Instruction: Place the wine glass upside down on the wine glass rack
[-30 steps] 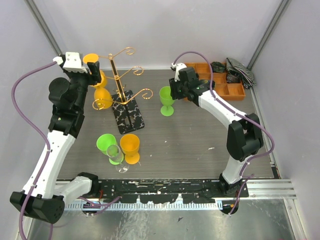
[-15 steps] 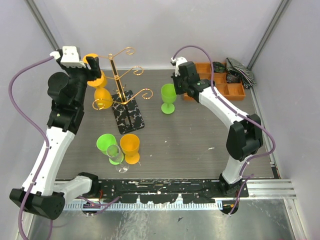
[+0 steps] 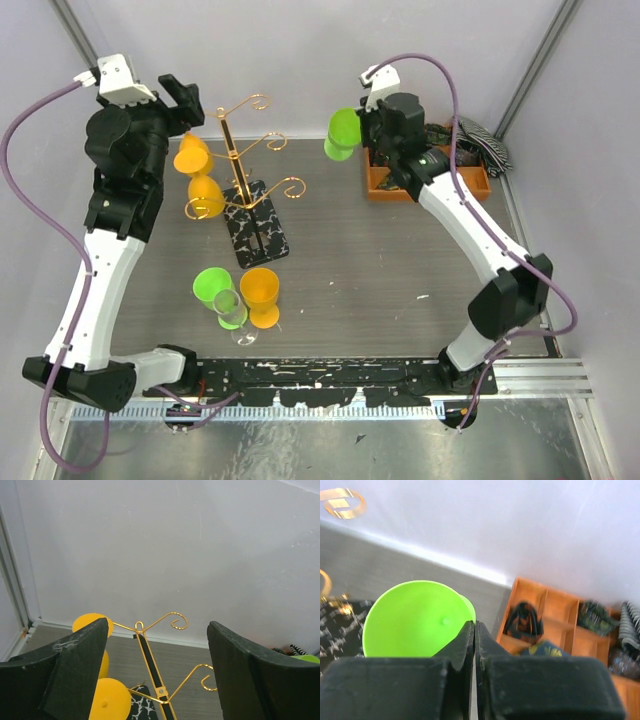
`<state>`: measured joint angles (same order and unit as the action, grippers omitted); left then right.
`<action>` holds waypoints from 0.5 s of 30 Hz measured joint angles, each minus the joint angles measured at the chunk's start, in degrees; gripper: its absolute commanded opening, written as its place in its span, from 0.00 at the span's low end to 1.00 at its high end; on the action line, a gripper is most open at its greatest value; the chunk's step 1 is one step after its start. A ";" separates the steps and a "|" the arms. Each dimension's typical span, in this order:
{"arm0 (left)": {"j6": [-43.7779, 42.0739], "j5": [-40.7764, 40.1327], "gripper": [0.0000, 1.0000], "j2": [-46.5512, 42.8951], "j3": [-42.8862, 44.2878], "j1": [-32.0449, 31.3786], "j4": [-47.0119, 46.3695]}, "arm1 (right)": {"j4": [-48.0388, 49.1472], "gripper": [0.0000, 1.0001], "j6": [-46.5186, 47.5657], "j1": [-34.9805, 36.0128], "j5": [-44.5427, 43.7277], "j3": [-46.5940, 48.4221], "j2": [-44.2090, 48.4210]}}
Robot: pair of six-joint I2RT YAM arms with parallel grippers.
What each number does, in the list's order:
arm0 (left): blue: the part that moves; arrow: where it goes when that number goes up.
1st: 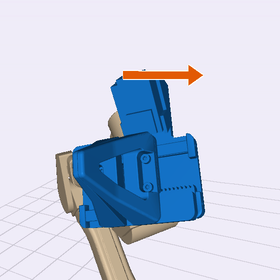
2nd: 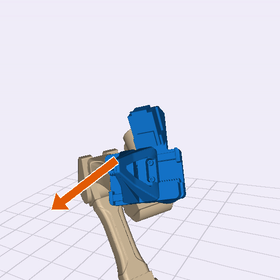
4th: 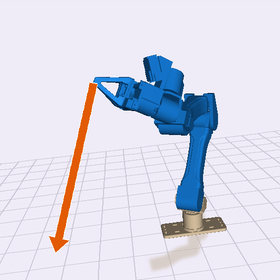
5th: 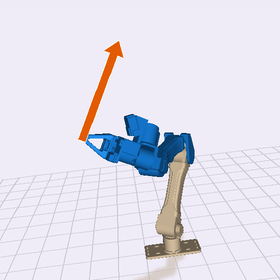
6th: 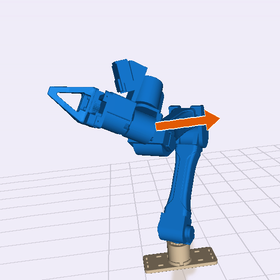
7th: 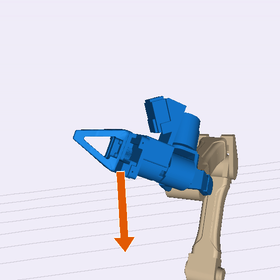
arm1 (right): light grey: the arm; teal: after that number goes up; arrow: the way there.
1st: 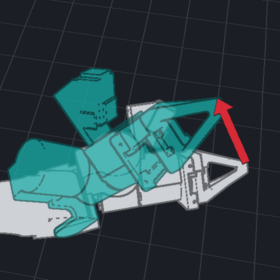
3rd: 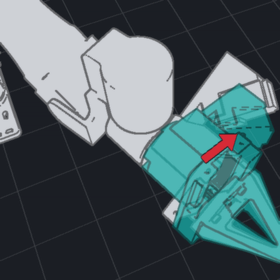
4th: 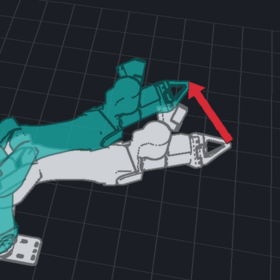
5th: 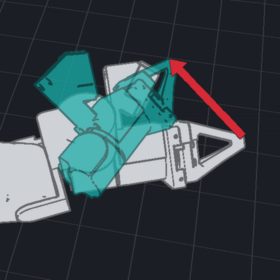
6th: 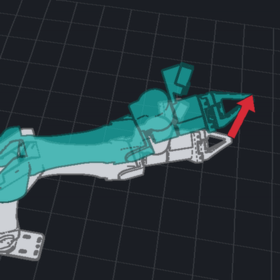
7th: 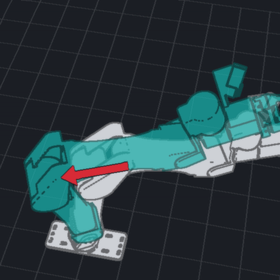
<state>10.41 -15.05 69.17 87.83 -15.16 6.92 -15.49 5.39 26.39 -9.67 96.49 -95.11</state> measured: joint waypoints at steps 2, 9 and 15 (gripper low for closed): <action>2.16 0.09 0.92 1.42 1.36 0.00 1.14 | 6.43 0.01 1.31 0.00 1.01 -2.75 3.26; 12.72 -0.61 0.92 5.77 4.92 0.00 4.15 | 28.50 0.01 4.96 0.26 4.90 -9.01 9.68; 27.21 -5.25 0.92 4.33 2.99 0.24 3.91 | 48.78 0.01 3.69 2.34 7.85 -18.69 10.23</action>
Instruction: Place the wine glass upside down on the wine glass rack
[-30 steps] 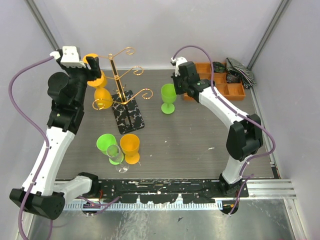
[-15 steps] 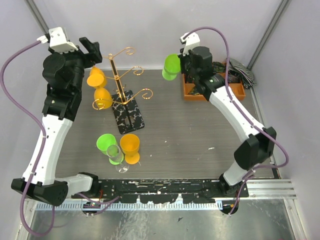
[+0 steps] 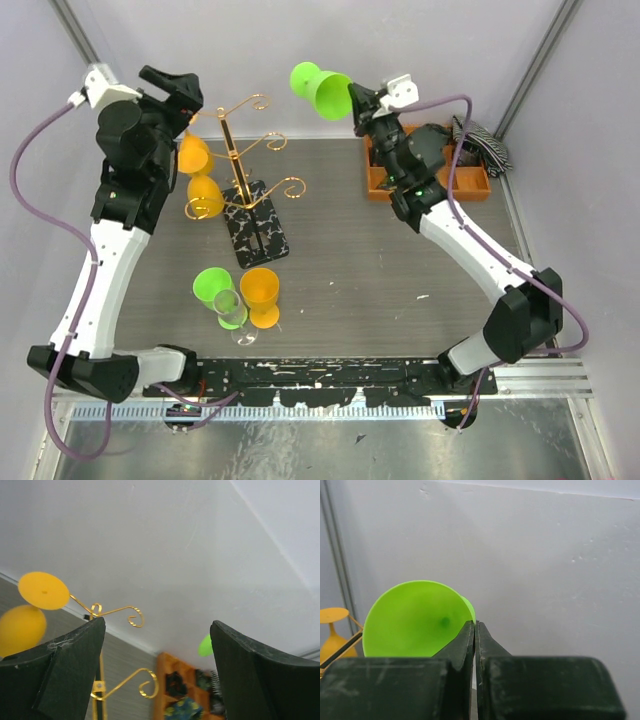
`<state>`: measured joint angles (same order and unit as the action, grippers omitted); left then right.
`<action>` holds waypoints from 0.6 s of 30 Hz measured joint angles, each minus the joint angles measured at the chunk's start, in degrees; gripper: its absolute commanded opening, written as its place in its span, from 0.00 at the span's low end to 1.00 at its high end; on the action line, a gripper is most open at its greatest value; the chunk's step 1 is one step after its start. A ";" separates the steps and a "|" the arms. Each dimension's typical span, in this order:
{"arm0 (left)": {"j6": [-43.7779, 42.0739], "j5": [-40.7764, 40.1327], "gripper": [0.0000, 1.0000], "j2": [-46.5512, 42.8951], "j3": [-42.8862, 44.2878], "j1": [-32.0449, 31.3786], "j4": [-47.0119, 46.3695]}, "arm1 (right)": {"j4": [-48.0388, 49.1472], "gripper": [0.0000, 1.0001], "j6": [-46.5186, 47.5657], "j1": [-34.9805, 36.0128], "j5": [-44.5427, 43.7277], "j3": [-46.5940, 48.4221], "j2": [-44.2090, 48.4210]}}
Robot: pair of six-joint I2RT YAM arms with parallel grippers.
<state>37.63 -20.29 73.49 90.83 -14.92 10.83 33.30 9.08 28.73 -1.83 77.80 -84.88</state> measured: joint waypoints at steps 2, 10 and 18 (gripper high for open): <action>6.75 -0.87 0.92 -1.77 -2.47 0.31 -1.27 | 5.01 0.01 0.33 2.03 0.55 -1.68 -0.72; 27.80 -0.24 0.93 -4.46 -7.45 1.11 -7.78 | 23.21 0.01 8.48 12.70 2.75 -3.56 -5.88; 39.26 4.20 0.92 -3.96 -9.92 1.66 -10.86 | 27.39 0.01 9.03 15.47 6.32 -3.56 -8.07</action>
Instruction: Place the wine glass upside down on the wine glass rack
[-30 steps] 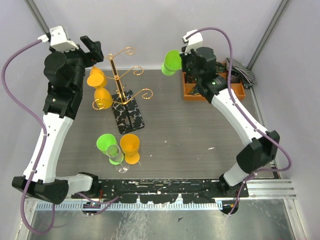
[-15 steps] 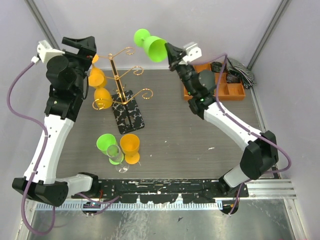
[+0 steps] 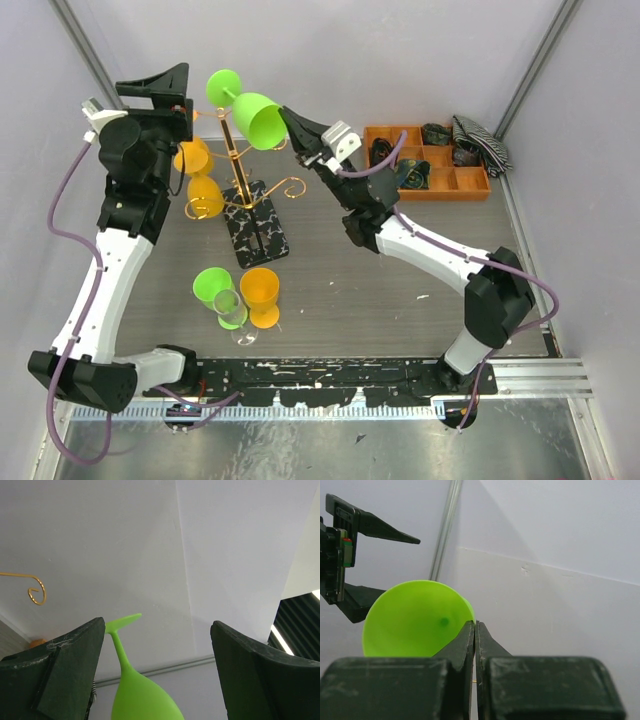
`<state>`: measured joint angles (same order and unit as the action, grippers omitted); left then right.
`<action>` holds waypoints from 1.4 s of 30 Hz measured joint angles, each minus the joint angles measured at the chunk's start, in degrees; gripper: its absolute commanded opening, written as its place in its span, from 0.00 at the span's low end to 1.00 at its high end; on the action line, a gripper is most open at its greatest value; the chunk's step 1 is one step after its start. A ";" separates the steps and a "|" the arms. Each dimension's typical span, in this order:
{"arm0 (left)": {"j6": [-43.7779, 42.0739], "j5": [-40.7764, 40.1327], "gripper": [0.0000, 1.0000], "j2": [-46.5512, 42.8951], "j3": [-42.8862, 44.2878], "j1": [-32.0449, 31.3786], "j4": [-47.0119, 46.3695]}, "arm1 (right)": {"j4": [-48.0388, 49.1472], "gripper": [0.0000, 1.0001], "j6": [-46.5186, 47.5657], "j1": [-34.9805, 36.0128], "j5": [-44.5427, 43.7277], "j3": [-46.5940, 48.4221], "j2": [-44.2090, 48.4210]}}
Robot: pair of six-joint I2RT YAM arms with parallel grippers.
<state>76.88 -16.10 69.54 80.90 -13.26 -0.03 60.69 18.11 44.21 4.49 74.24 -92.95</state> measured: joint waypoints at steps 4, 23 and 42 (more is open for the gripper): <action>2.58 1.92 0.91 0.07 -0.70 0.24 -0.09 | 1.55 0.01 -0.74 0.33 0.90 0.15 -0.79; 4.85 9.46 0.82 0.11 -4.31 0.90 1.07 | 3.93 0.01 -3.74 1.05 2.69 2.38 -3.87; 9.35 15.61 0.52 5.29 -3.91 1.22 -1.16 | 5.25 0.01 -6.62 1.44 3.61 2.38 -5.42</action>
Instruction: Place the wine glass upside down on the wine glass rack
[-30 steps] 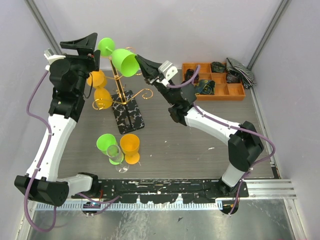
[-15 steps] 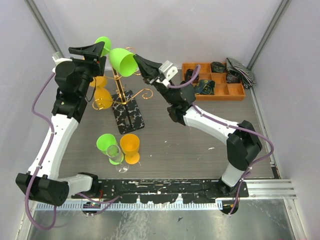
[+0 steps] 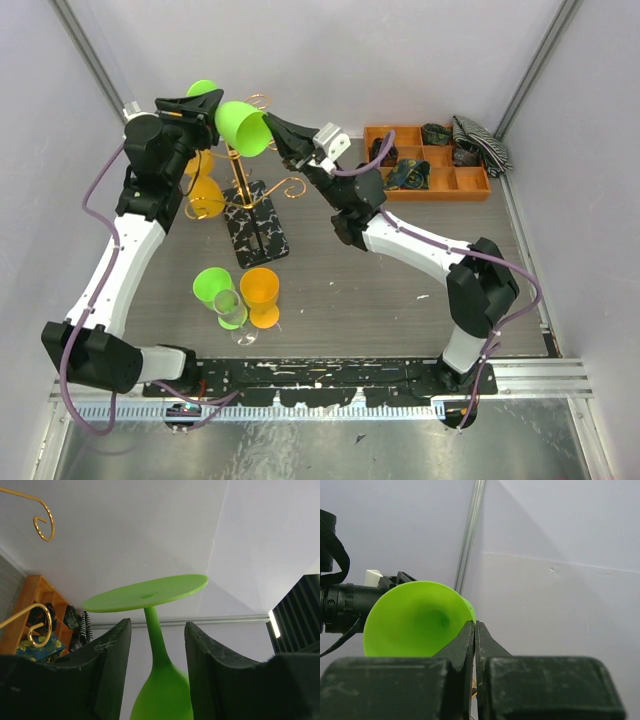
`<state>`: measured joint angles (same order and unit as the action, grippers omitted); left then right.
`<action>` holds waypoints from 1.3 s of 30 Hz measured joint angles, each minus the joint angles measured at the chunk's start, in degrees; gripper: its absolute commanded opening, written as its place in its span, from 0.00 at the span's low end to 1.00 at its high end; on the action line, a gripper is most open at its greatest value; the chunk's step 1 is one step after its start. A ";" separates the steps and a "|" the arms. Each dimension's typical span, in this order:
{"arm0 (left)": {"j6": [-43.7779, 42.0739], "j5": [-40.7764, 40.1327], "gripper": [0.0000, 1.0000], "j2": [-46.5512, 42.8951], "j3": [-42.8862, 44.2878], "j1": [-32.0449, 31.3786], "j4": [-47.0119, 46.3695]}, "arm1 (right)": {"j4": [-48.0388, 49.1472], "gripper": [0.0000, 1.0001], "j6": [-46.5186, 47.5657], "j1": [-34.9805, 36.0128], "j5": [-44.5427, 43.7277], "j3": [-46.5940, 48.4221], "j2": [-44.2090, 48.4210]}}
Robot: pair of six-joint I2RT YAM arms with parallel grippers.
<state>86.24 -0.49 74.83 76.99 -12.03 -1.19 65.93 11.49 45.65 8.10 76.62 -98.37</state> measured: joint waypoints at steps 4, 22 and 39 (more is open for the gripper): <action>0.57 0.55 0.47 0.94 0.50 0.15 -0.11 | -0.07 0.01 0.57 0.00 -1.03 0.00 -0.46; 1.66 1.75 0.05 3.74 3.23 0.98 -4.04 | 0.04 0.20 1.84 -0.11 -2.56 0.09 -0.81; -21.46 13.79 0.00 5.97 11.91 9.33 -10.95 | -4.74 0.73 5.31 0.07 -6.19 -6.49 1.38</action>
<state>64.77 13.30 80.79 88.90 -2.70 -12.14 61.19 16.80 45.71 1.91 70.13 -96.99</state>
